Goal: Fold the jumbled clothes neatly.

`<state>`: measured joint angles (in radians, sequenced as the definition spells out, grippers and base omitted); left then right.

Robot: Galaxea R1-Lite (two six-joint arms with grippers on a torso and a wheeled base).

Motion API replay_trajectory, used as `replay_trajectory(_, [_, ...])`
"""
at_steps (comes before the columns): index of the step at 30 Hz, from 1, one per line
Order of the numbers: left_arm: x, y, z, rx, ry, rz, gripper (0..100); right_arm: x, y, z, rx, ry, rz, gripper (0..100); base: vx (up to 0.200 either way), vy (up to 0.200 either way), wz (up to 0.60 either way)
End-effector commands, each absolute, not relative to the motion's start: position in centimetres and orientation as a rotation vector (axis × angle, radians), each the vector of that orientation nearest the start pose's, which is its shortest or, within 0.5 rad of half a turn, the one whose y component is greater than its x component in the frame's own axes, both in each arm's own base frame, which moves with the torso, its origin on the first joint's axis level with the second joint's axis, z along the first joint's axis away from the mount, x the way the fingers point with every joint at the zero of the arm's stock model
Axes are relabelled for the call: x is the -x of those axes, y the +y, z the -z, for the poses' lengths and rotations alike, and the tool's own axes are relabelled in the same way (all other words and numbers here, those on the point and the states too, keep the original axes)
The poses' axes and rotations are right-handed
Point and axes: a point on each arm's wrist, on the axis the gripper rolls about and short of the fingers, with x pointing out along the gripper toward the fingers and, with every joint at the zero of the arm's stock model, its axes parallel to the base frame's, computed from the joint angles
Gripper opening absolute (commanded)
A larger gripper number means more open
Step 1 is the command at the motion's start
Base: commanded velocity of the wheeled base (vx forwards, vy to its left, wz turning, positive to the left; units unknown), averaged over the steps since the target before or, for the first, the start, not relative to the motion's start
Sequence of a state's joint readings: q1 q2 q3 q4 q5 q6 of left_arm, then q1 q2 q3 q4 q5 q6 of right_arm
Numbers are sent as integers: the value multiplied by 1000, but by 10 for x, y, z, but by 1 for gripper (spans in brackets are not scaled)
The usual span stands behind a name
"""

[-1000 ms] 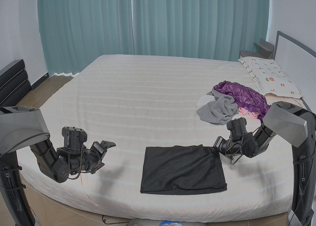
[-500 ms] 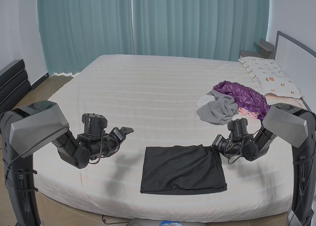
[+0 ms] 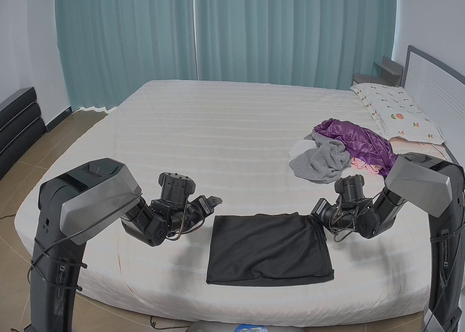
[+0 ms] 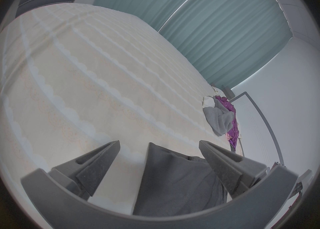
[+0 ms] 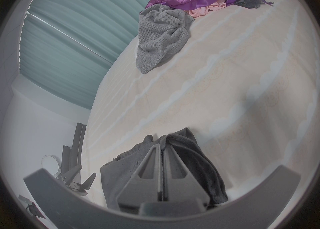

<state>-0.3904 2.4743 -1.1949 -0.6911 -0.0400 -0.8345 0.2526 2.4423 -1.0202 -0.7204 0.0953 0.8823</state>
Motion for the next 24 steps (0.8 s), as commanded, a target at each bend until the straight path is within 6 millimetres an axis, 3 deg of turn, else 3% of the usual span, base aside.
replay_trajectory(1, [-409, -174, 27, 687, 736, 147, 100, -395, 104, 36, -780, 802, -1, 0, 0, 0, 0])
replay_trajectory(24, [-411, -181, 39, 642, 718, 109, 100, -395, 104, 36, -785, 787, -5, 0, 0, 0, 0])
